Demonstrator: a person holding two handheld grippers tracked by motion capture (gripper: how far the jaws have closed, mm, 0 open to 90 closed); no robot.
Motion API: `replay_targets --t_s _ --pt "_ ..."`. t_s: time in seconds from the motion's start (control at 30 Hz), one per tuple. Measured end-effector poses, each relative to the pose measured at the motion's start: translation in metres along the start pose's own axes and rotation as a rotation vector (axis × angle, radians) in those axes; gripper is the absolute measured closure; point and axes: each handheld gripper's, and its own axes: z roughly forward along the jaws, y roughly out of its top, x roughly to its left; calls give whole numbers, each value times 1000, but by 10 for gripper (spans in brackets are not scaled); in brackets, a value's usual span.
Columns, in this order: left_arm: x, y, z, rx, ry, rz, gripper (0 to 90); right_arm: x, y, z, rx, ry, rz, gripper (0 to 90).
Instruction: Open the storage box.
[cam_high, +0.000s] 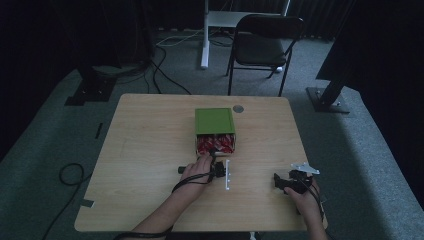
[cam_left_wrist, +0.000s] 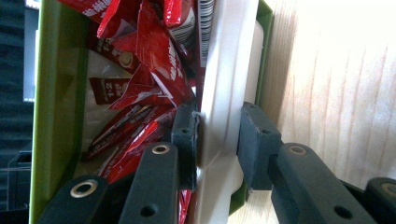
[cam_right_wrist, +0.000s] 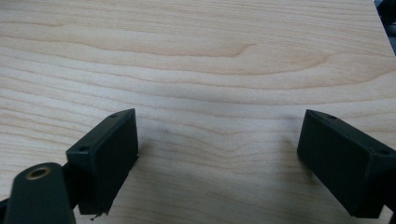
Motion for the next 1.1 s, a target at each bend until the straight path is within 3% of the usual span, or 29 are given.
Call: replay_targets --t_s 0.63,1.1 --pt "-3 0 -9 -11 -9 32 724 0 0 0 -1 -2 1 124" --pt "-10 0 -24 -30 -12 25 724 0 0 0 -1 -2 1 124"
